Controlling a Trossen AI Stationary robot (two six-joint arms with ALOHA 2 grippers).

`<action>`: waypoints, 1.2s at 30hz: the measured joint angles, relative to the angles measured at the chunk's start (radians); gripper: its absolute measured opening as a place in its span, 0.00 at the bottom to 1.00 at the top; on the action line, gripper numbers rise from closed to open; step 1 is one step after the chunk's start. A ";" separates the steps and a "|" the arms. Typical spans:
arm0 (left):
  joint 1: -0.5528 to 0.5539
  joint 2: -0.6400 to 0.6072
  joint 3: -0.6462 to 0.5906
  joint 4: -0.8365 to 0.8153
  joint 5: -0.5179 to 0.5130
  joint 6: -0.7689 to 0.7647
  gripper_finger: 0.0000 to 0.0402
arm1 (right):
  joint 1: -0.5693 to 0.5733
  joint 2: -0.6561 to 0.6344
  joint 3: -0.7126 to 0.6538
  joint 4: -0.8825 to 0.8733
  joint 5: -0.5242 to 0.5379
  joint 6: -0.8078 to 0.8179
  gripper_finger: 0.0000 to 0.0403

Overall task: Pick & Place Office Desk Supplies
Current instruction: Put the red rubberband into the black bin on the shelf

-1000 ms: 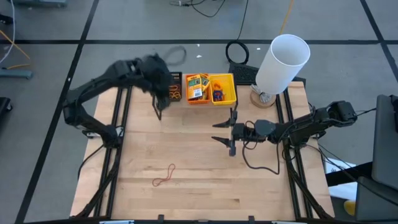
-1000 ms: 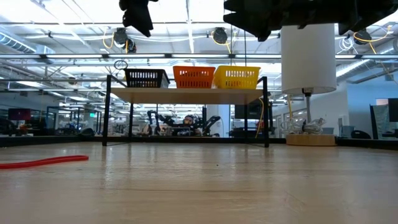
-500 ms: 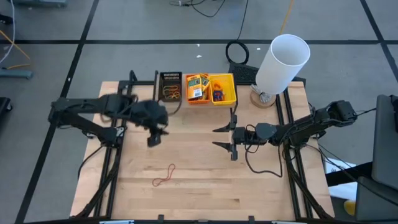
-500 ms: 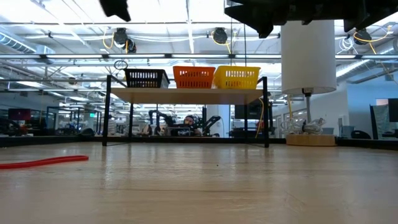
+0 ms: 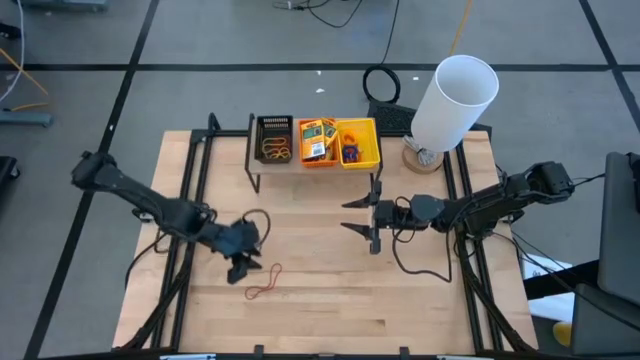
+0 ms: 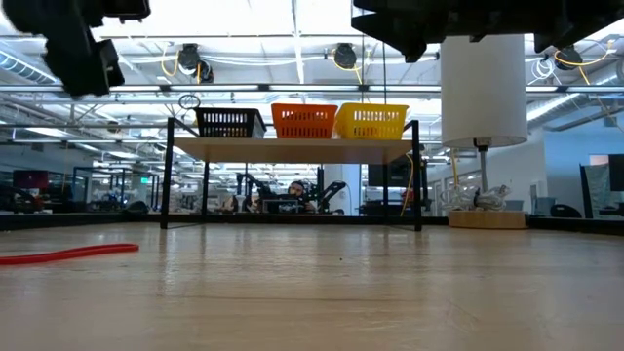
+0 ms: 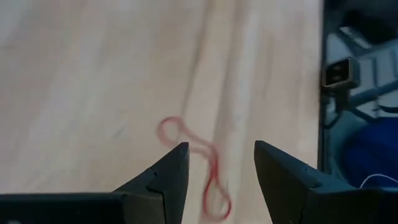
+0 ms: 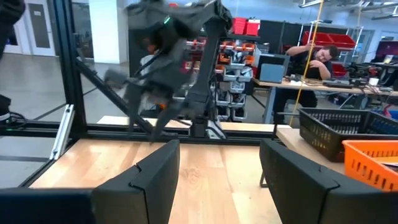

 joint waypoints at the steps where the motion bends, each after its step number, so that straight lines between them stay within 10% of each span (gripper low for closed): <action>1: -0.020 0.009 -0.034 0.073 -0.010 0.011 0.42 | -0.003 0.000 0.000 0.003 0.000 0.000 0.53; 9: -0.157 0.099 -0.234 0.585 -0.093 0.194 0.42 | -0.009 0.000 0.000 0.001 -0.001 -0.001 0.53; 36: -0.208 0.398 -0.338 0.760 -0.131 0.004 0.42 | -0.009 0.000 0.000 -0.006 -0.001 -0.001 0.53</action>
